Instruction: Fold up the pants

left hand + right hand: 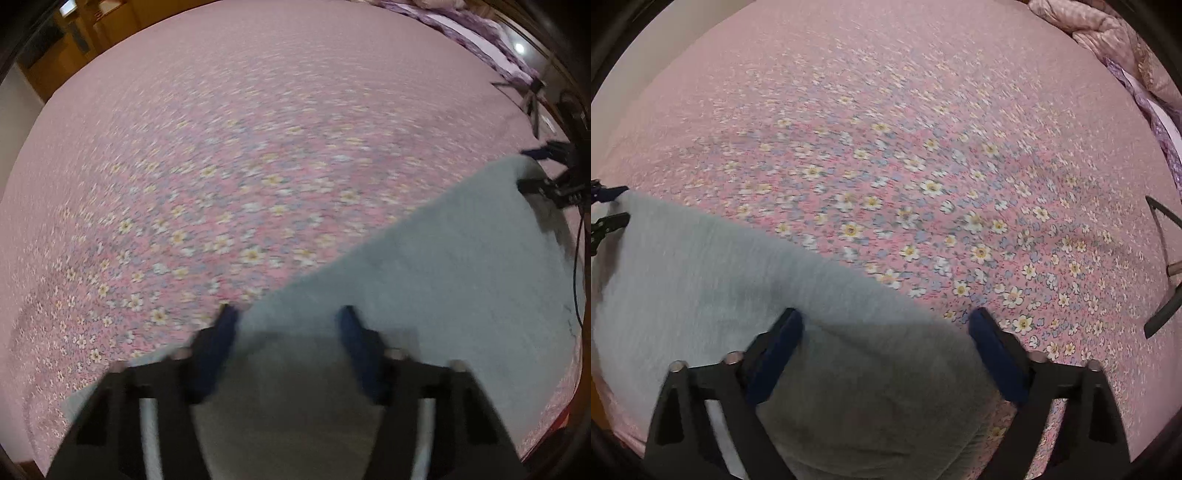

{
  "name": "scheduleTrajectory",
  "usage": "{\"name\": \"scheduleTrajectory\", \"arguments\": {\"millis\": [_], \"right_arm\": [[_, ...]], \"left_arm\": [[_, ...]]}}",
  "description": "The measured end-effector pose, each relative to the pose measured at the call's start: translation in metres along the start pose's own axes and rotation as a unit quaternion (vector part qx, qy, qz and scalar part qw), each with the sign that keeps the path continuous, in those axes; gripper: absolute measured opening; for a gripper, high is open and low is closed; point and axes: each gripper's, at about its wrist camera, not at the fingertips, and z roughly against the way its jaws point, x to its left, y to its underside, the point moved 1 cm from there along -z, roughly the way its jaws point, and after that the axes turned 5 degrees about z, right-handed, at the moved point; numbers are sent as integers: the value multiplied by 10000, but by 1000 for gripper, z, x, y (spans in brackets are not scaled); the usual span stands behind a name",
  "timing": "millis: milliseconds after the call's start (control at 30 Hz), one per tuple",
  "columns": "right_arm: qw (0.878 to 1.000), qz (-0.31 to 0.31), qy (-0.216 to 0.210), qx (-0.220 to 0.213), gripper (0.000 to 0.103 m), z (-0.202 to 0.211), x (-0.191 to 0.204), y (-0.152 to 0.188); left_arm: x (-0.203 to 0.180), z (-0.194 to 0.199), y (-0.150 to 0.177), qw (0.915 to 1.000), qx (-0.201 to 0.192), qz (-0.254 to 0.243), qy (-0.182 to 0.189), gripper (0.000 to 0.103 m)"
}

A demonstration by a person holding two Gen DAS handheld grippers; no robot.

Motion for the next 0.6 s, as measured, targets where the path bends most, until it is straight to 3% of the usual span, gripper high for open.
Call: {"name": "scheduleTrajectory", "arguments": {"millis": [33,100,167,300,600], "right_arm": [[10000,71,-47,-38,72,3,4,1],[9997,166,-159,-103,32,13,13,4],[9995,211,-231,-90,10,19,22,5],[9992,278,-152,-249,7,35,35,13],[9943,302,-243,-996,6,116,55,50]], "left_arm": [[-9,3,2,10000,-27,-54,-4,34],[-18,5,3,9999,-90,-71,-18,26],[-26,6,6,9999,-141,-2,51,16],[-33,16,14,9993,-245,260,107,7],[-28,90,43,9919,-1054,663,267,6]]}}
